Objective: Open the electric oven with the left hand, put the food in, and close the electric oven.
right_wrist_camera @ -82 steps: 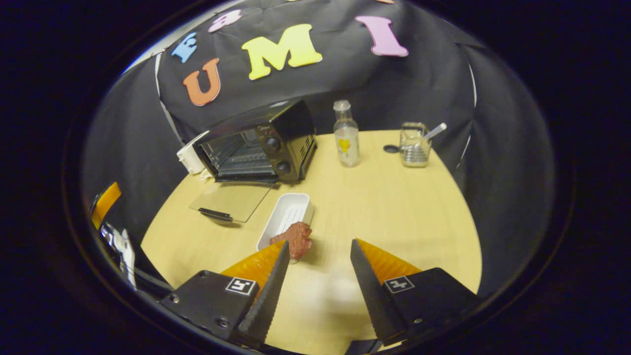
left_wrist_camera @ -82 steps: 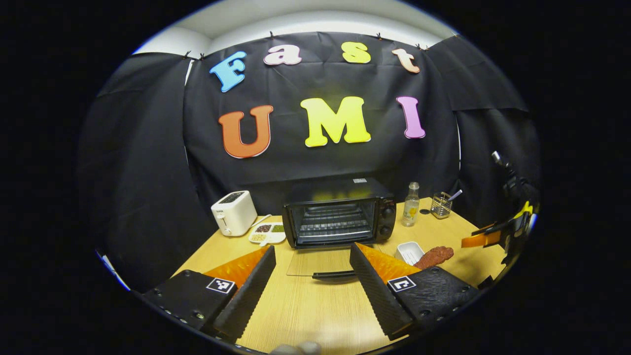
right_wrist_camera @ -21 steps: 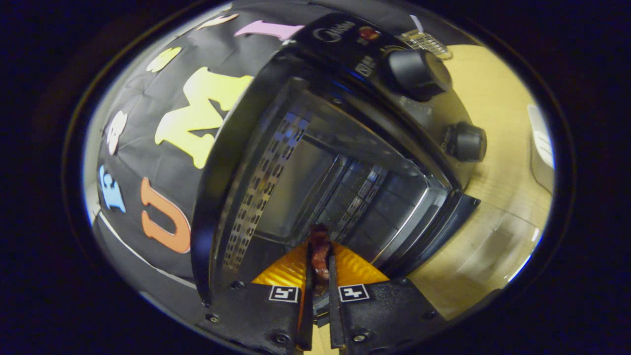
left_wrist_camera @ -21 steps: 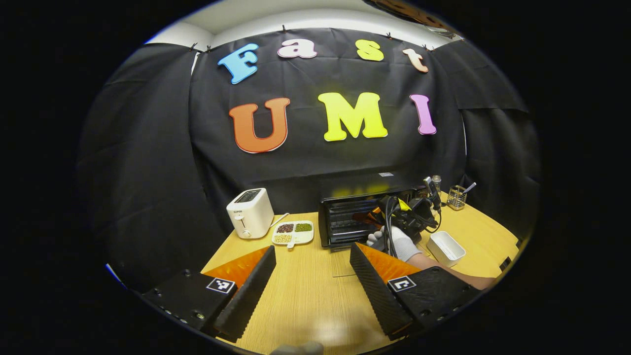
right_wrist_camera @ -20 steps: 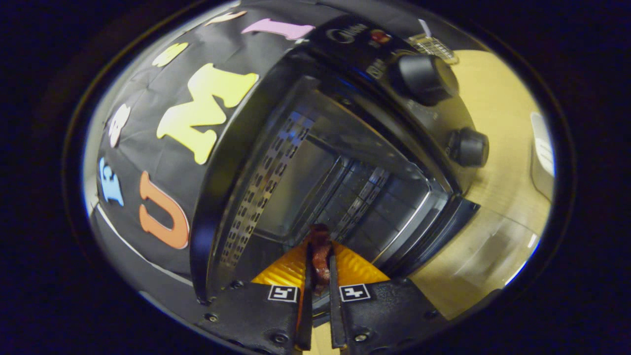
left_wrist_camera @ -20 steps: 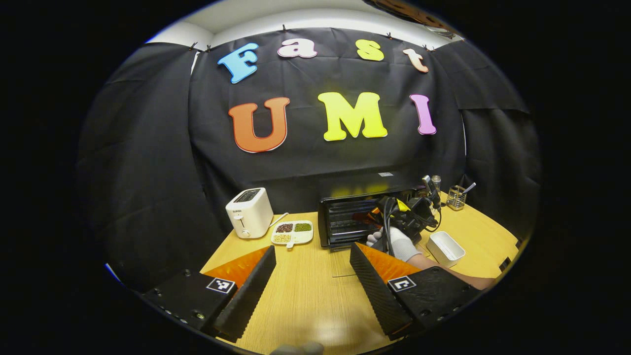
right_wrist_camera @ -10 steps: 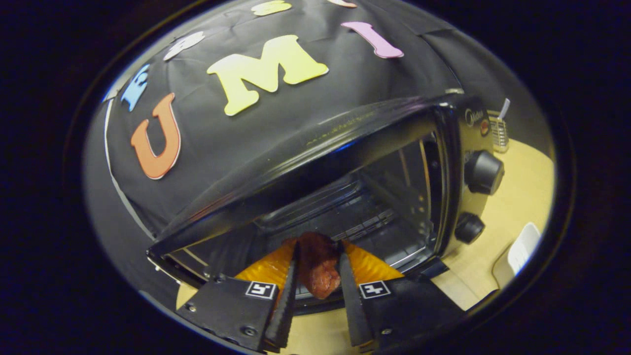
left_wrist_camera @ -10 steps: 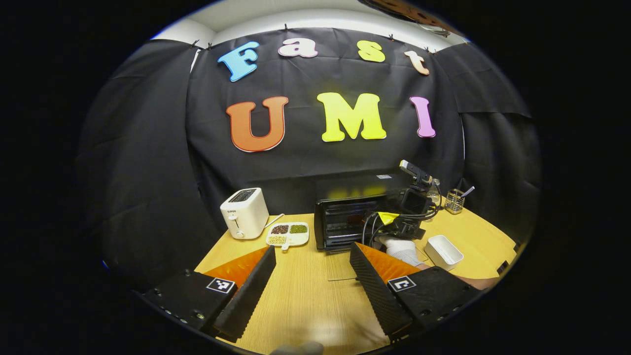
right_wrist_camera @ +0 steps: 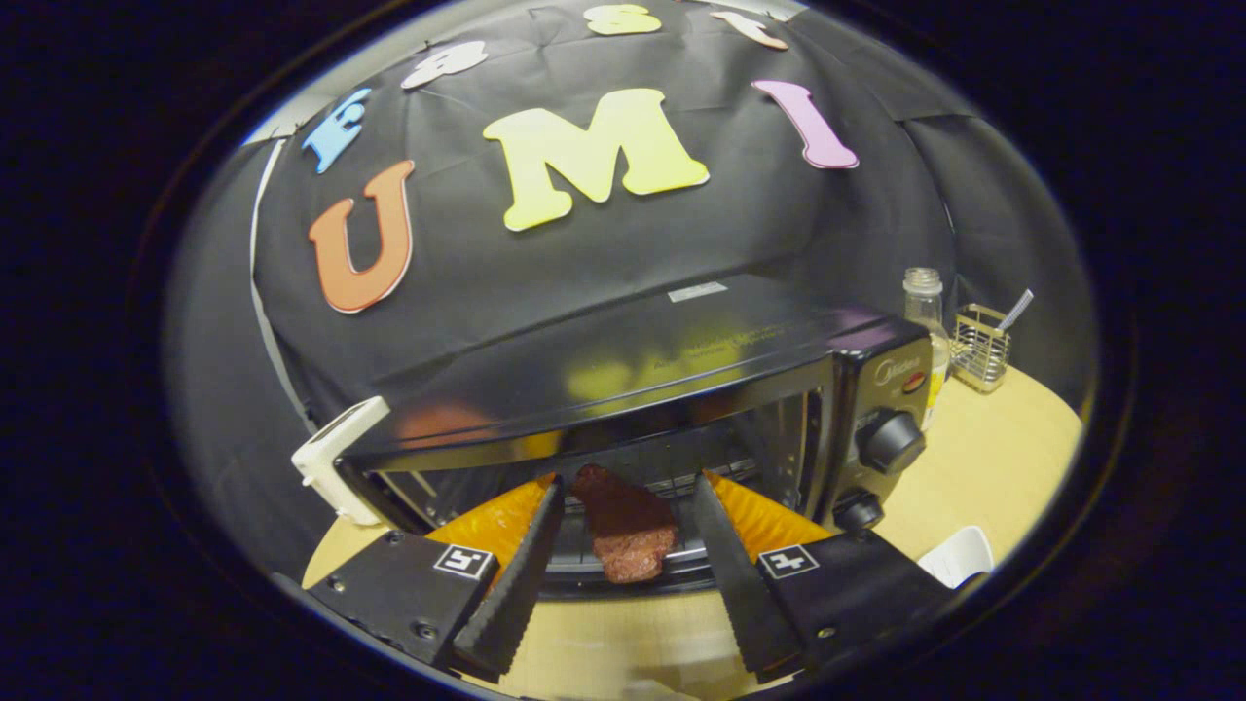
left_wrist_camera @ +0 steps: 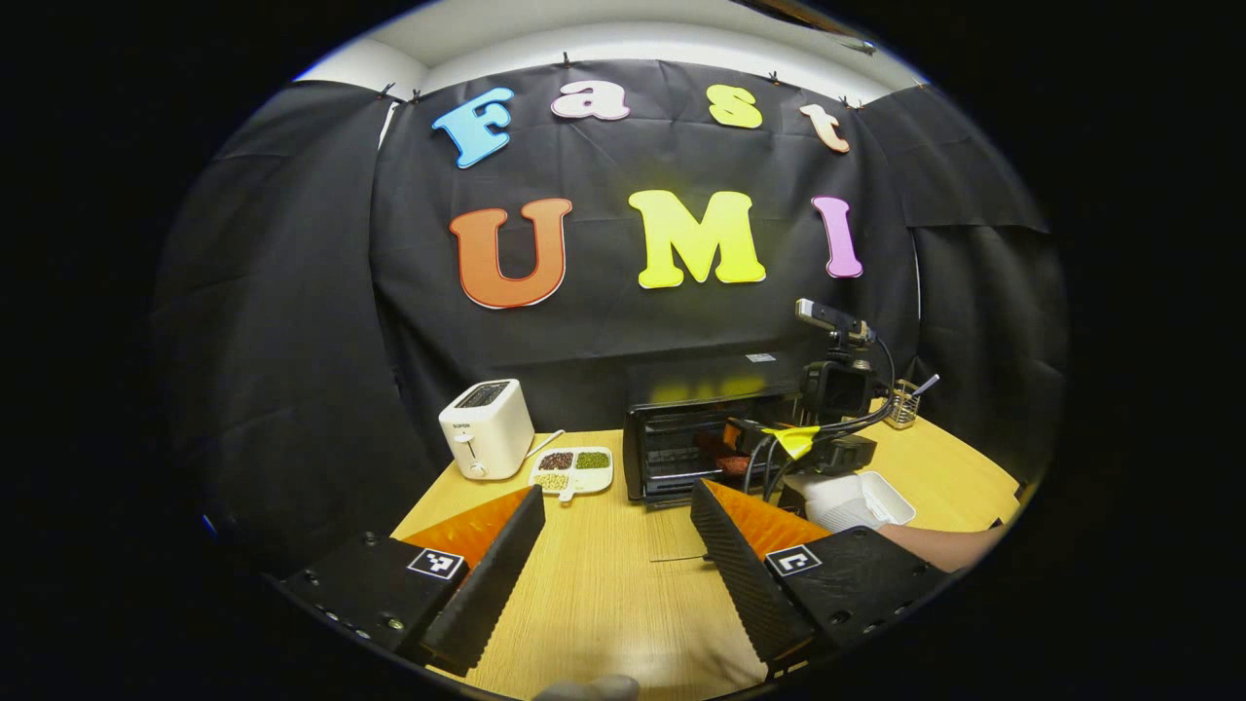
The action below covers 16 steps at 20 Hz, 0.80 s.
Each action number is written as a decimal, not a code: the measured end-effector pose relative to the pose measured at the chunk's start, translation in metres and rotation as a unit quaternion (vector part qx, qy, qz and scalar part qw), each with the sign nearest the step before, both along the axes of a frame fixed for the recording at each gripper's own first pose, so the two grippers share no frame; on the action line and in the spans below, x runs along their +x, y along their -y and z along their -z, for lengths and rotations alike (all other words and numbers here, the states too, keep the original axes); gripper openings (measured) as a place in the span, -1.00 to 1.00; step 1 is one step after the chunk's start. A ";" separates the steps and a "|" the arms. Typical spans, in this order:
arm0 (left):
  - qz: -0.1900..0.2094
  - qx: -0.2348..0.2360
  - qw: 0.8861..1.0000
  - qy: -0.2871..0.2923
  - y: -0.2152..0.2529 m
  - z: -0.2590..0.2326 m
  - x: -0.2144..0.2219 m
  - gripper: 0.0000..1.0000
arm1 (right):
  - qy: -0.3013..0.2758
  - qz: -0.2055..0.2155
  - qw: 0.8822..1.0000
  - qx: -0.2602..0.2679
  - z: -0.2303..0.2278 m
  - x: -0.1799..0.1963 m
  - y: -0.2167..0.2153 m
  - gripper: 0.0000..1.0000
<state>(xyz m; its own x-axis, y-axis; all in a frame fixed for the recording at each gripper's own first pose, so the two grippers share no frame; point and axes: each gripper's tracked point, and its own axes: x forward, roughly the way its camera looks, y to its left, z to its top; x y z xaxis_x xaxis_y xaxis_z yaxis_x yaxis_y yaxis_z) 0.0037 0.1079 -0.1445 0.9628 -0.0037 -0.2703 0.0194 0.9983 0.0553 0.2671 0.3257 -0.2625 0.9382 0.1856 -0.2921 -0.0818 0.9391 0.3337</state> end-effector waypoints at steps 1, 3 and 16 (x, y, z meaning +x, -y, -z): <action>0.001 -0.001 1.000 0.001 0.002 -0.001 -0.001 0.93 | 0.003 -0.011 1.000 0.010 -0.008 -0.014 0.002 0.73; 0.003 0.000 1.000 0.002 0.006 -0.007 -0.004 0.94 | 0.006 -0.024 1.000 -0.010 -0.023 -0.041 0.017 0.82; 0.001 -0.011 1.000 -0.003 0.083 0.006 -0.016 0.94 | 0.069 -0.049 0.987 -0.140 -0.141 -0.227 0.226 0.96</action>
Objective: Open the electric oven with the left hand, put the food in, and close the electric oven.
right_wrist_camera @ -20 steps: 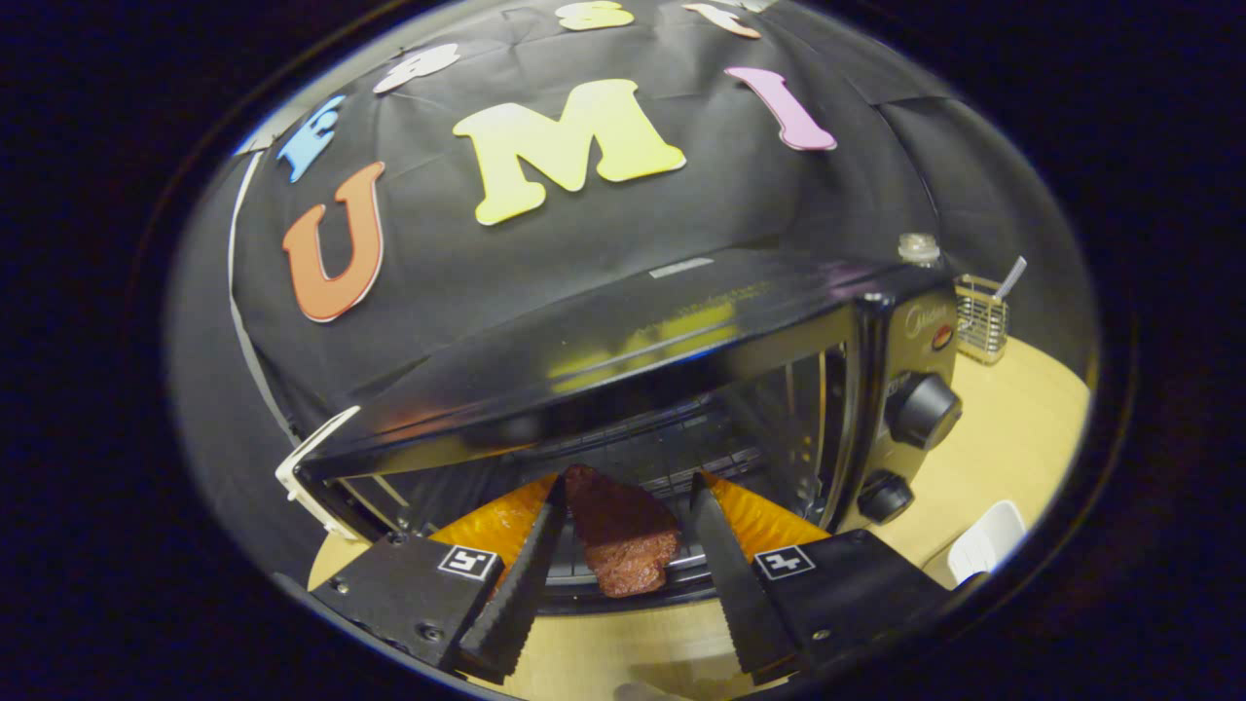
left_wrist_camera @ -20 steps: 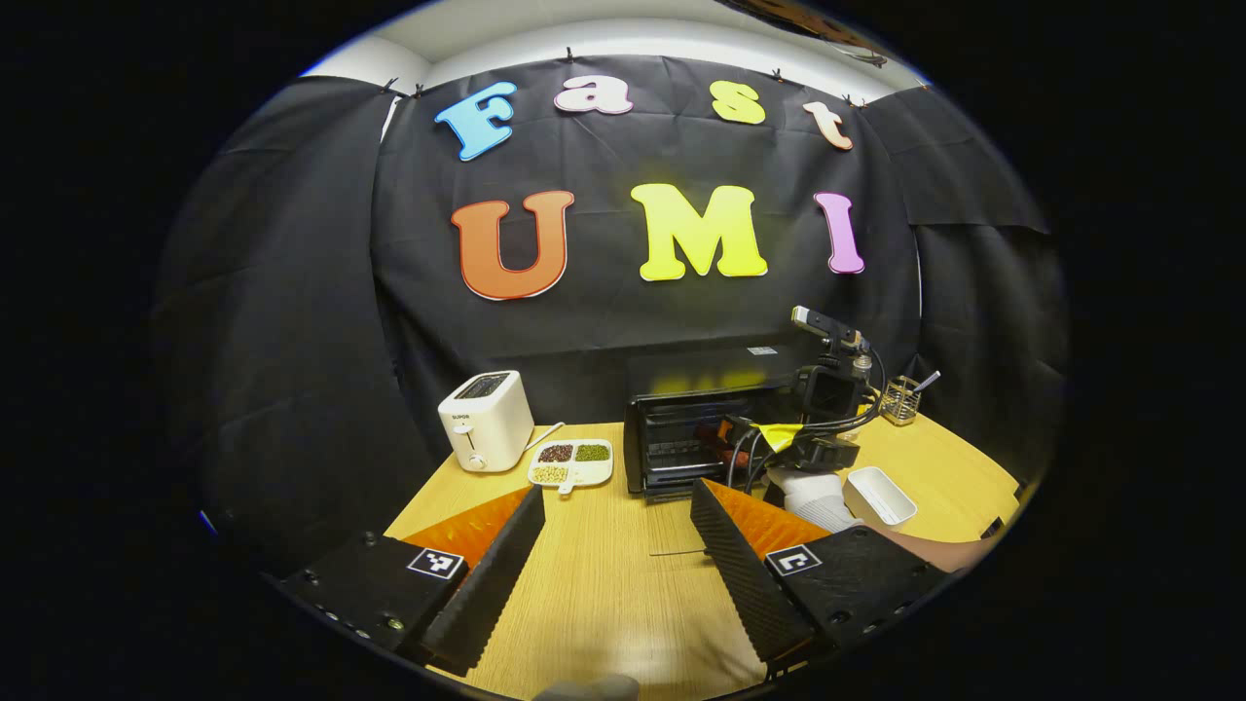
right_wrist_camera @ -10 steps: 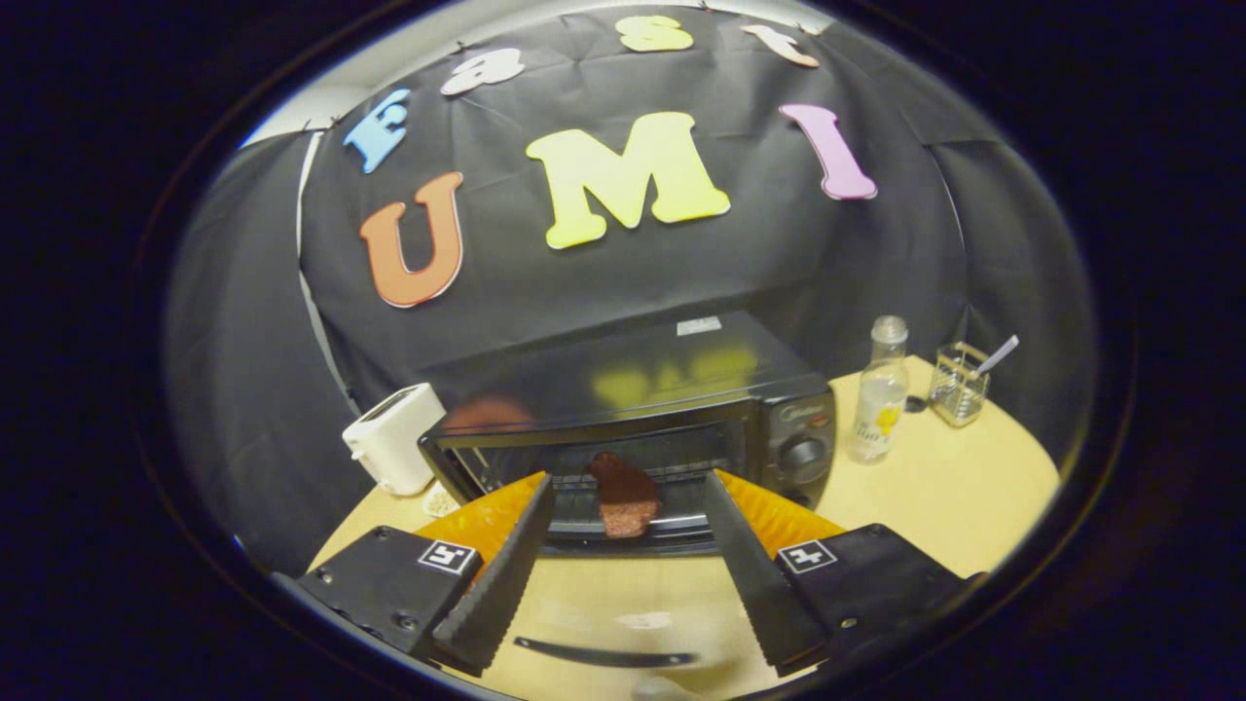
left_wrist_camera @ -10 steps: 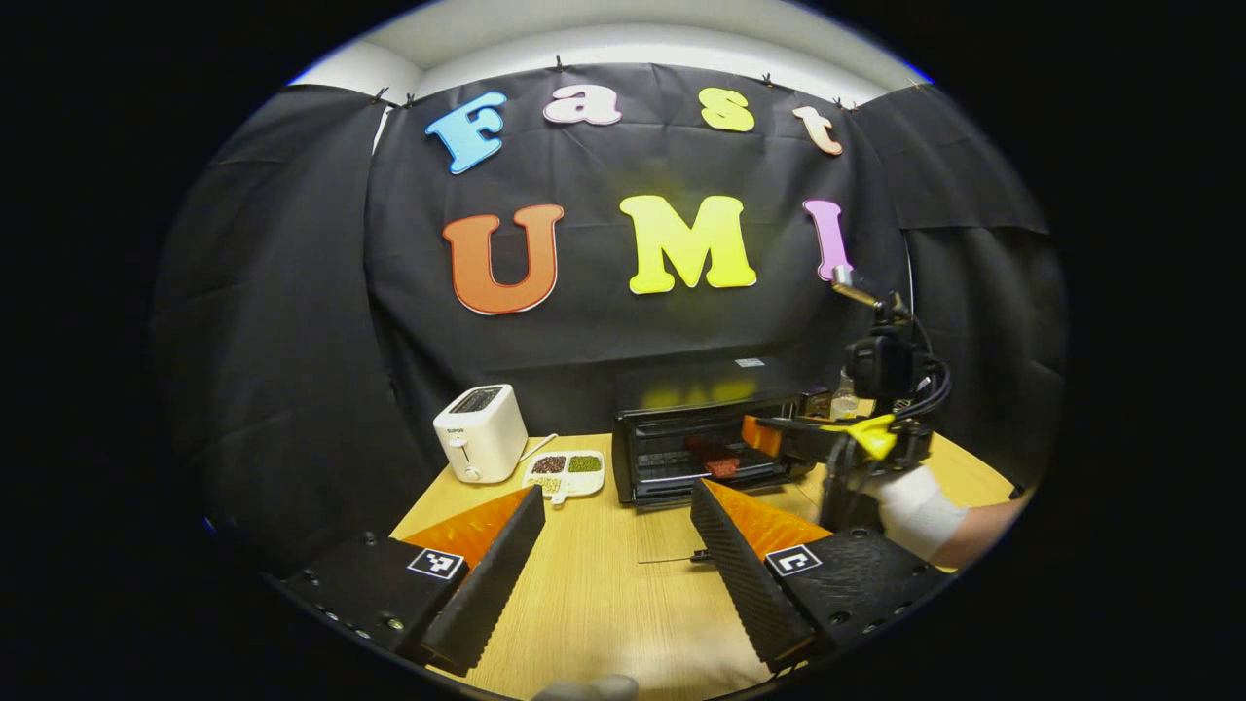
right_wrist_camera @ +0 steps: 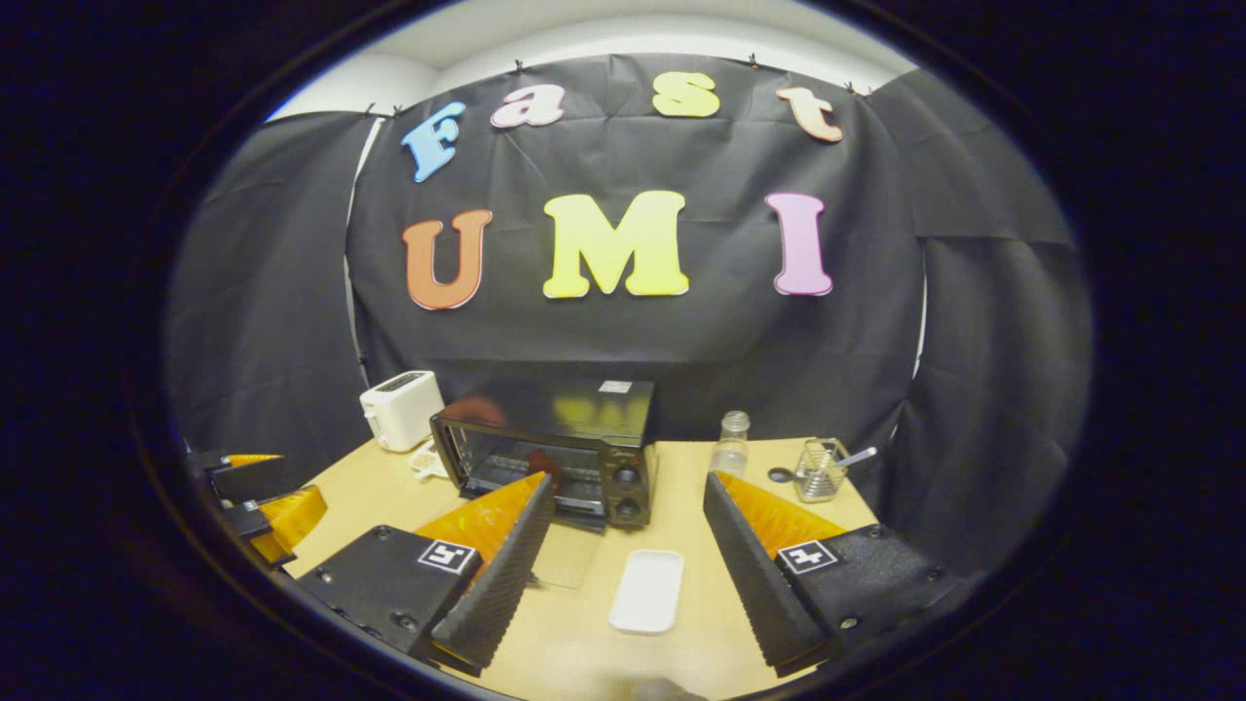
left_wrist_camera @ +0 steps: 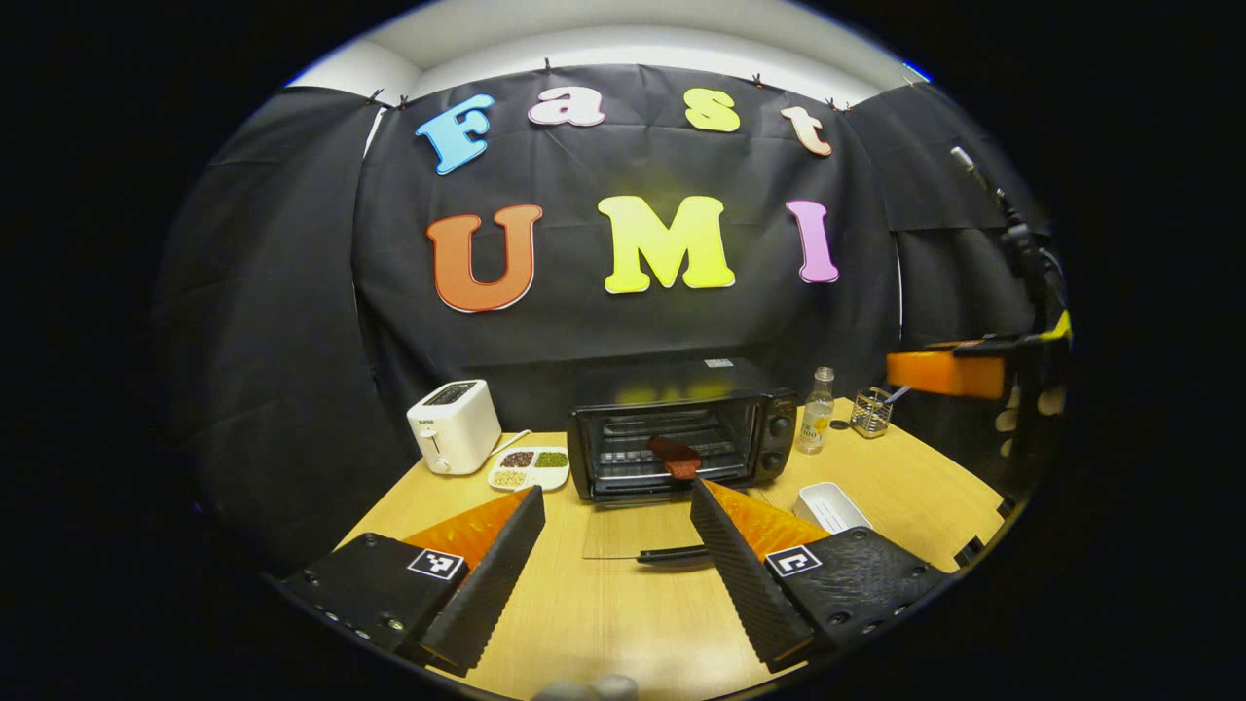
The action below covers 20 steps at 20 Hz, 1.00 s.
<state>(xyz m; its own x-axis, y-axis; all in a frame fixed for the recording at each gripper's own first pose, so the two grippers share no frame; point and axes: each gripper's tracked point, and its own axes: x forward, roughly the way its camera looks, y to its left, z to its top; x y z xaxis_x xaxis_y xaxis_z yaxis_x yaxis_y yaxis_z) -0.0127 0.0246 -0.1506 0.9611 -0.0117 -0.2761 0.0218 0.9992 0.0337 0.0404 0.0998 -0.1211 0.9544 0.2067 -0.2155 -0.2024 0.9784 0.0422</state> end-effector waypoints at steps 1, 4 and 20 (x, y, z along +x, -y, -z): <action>-0.007 -0.001 1.000 0.001 0.010 0.000 -0.004 0.94 | 0.000 -0.004 1.000 0.006 -0.004 -0.011 0.013 0.96; -0.024 -0.010 1.000 -0.014 0.040 0.014 -0.014 0.94 | -0.012 -0.016 1.000 0.015 -0.006 -0.038 0.062 0.95; -0.007 -0.015 0.992 -0.122 0.093 0.162 0.022 0.94 | -0.047 0.059 0.997 -0.028 -0.003 -0.065 0.168 0.96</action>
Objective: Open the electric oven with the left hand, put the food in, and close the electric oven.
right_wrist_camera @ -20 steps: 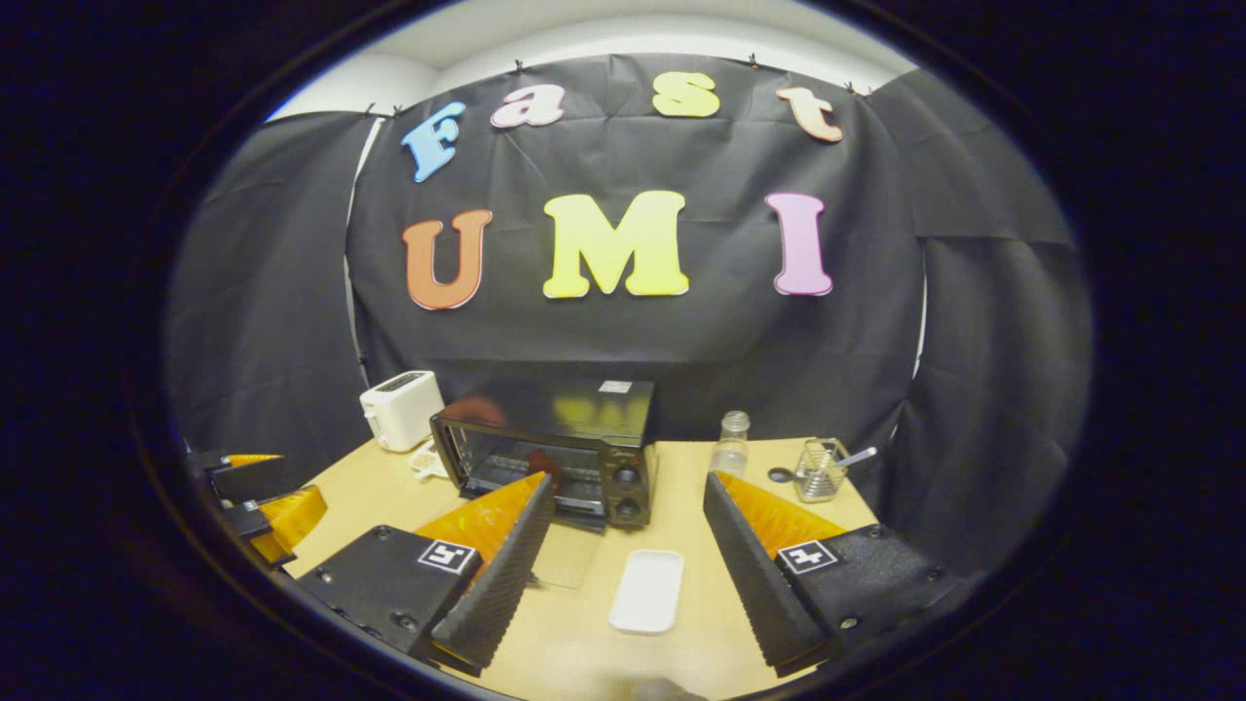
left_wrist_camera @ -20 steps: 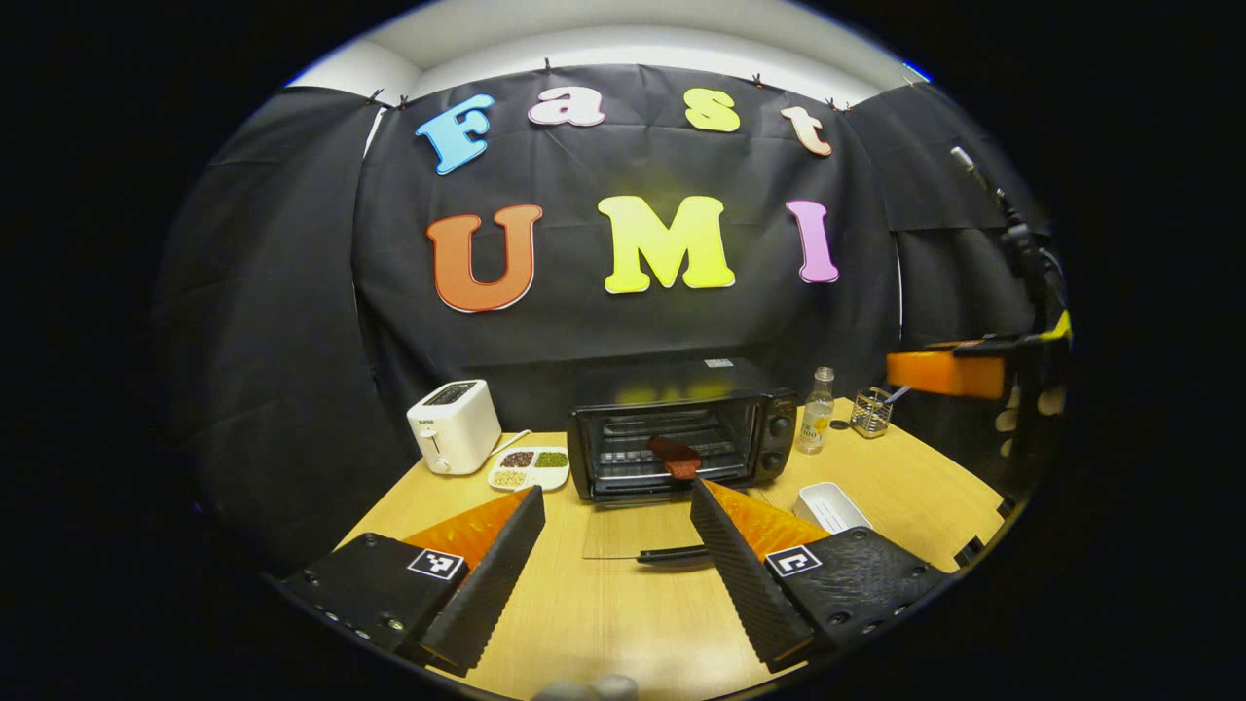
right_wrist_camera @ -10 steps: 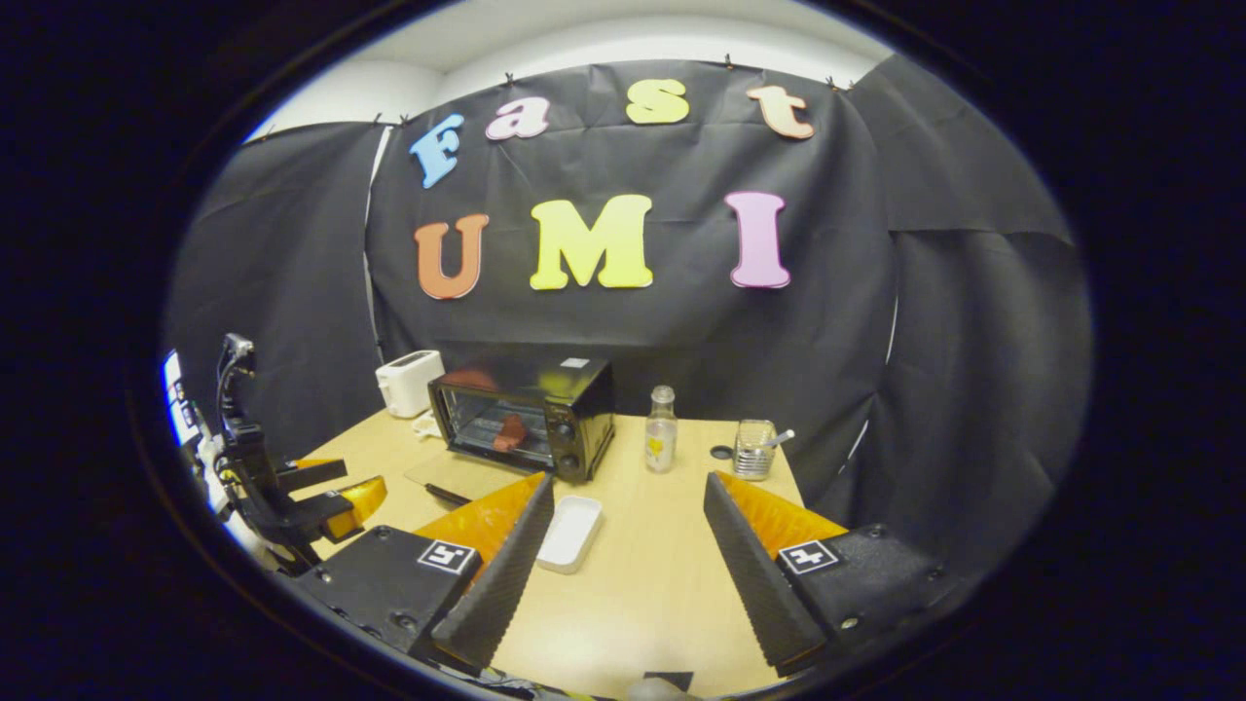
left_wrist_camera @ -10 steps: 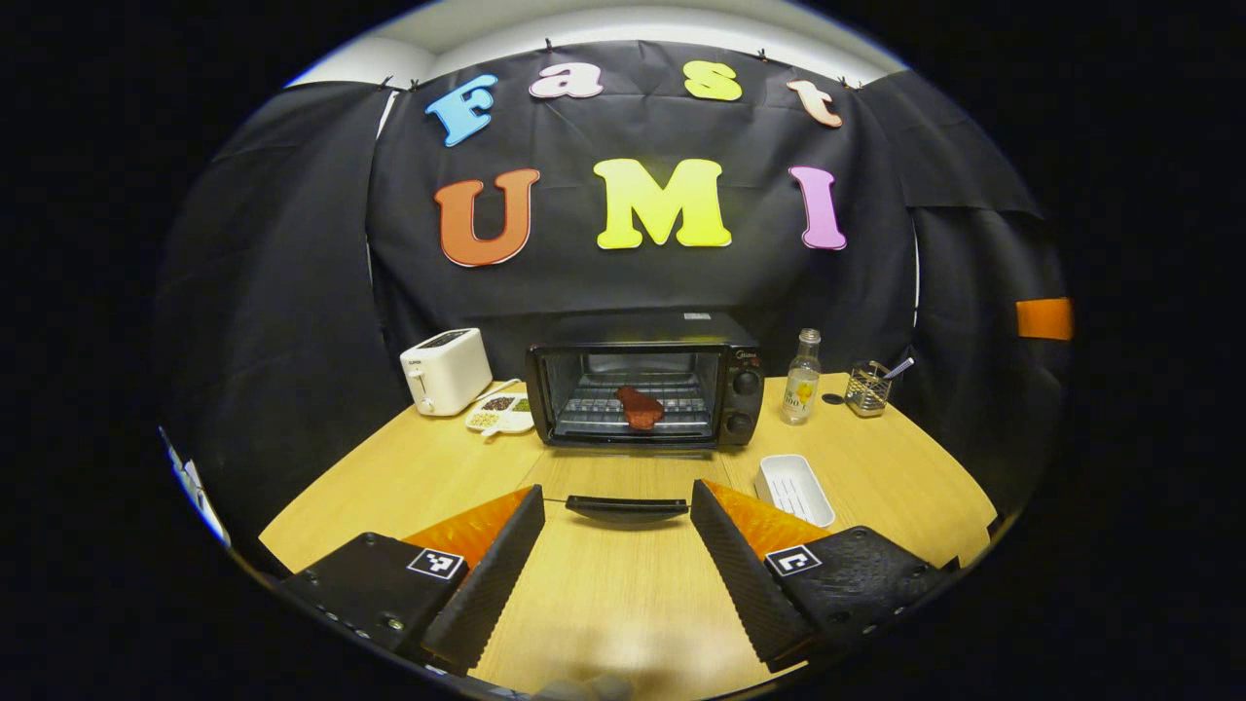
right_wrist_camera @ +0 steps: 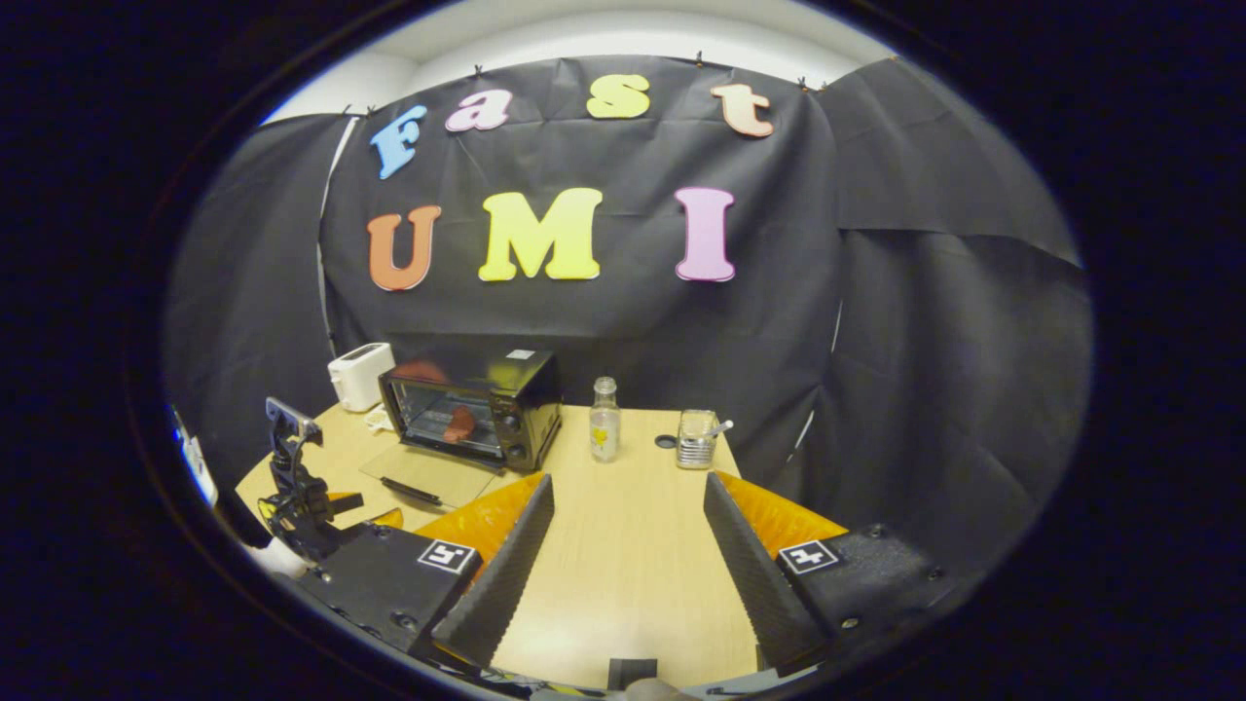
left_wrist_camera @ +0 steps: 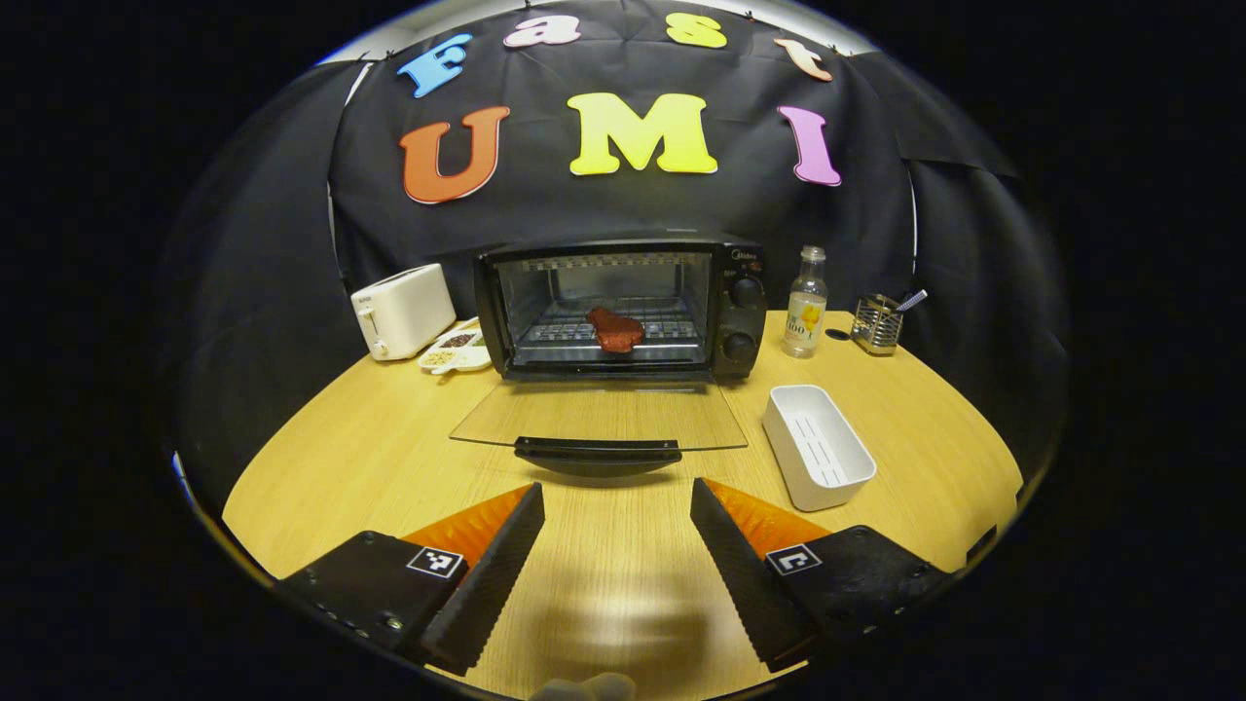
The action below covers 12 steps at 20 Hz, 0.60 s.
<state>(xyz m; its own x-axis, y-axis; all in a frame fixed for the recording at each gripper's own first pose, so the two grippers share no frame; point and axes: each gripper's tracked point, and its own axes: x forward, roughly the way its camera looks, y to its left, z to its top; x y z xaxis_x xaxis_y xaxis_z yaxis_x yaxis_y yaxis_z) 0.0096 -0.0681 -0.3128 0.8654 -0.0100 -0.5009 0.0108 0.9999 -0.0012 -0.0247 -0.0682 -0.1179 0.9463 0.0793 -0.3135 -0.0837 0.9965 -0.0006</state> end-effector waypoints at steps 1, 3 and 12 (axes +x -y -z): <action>0.005 0.000 1.000 -0.003 0.000 0.009 0.008 0.94 | -0.004 0.010 1.000 0.002 0.000 0.000 -0.002 0.96; 0.011 0.000 1.000 -0.014 -0.004 0.027 0.023 0.94 | -0.010 0.031 0.999 0.008 -0.001 0.001 -0.007 0.96; 0.030 0.013 0.998 -0.058 -0.021 0.072 0.054 0.94 | -0.025 0.080 0.996 -0.013 -0.001 -0.006 -0.021 0.92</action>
